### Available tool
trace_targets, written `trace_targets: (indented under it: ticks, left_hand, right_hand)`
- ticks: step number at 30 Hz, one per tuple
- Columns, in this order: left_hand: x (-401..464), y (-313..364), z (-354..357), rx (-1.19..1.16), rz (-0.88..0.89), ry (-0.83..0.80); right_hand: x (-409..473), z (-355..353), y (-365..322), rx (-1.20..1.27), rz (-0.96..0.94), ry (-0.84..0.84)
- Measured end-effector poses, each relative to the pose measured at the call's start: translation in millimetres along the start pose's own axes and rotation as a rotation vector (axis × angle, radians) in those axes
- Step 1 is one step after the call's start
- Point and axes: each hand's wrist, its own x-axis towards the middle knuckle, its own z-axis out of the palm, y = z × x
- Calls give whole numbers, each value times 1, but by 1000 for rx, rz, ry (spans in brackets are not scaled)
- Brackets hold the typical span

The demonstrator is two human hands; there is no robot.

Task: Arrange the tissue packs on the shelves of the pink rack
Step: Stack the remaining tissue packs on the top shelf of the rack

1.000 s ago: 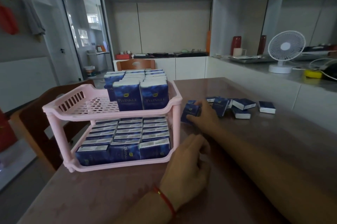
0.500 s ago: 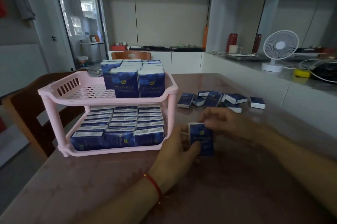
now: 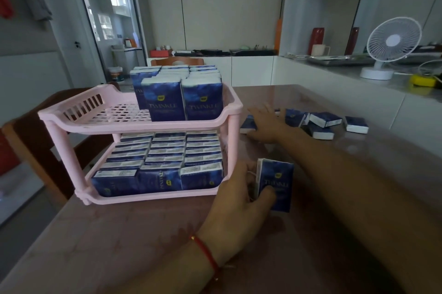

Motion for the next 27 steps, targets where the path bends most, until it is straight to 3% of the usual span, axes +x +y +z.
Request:
trace_targets:
  ticks: [5, 9, 13, 15, 18, 24, 27]
  left_hand:
    - [-1, 0, -1, 21, -8, -4]
    - [-1, 1, -1, 36, -23, -10]
    - [-1, 6, 0, -37, -77, -42]
    - [0, 10, 2, -84, -110, -50]
    - [0, 15, 2, -198, -173, -35]
    - [4, 19, -2, -522, -335, -74]
    - [0, 20, -2, -463, -275, -101]
  right_hand:
    - [-28, -12, 10, 350, -59, 144]
    - [-85, -44, 26, 698, -133, 146]
    - [-147, -76, 40, 866, -157, 246]
    - [-177, -89, 40, 921, -239, 216]
    - [-214, -93, 24, 813, -363, 116]
    - [-237, -70, -8, 634, -496, 165]
    - [-238, -68, -17, 527, -560, 225]
